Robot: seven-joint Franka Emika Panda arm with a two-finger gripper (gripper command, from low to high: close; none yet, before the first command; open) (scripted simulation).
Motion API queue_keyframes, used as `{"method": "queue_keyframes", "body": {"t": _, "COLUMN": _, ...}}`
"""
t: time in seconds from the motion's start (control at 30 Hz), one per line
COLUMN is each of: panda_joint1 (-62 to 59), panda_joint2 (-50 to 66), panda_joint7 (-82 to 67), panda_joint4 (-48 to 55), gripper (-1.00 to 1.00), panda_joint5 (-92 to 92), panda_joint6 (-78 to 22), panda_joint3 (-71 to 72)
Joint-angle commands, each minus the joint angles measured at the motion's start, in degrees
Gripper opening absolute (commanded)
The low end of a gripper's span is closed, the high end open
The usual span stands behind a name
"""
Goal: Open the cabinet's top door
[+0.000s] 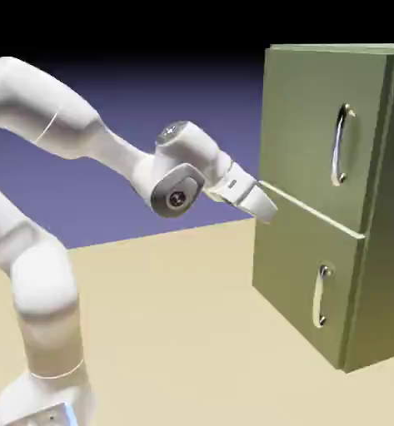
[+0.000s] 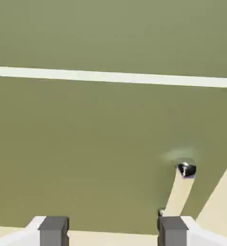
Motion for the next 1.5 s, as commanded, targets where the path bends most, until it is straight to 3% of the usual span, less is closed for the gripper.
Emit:
{"method": "queue_keyframes", "body": {"t": 0.0, "panda_joint1": 0.8, "panda_joint2": -0.2, "panda_joint7": -0.7, "panda_joint4": 0.5, "gripper": 0.0, "panda_joint5": -2.5, "panda_joint6": -0.1, "panda_joint3": -0.9}}
{"method": "queue_keyframes", "body": {"t": 1.47, "panda_joint1": 36.5, "panda_joint2": -8.7, "panda_joint7": -33.7, "panda_joint4": 22.1, "gripper": 0.0, "panda_joint5": -112.1, "panda_joint6": -4.5, "panda_joint3": -38.9}}
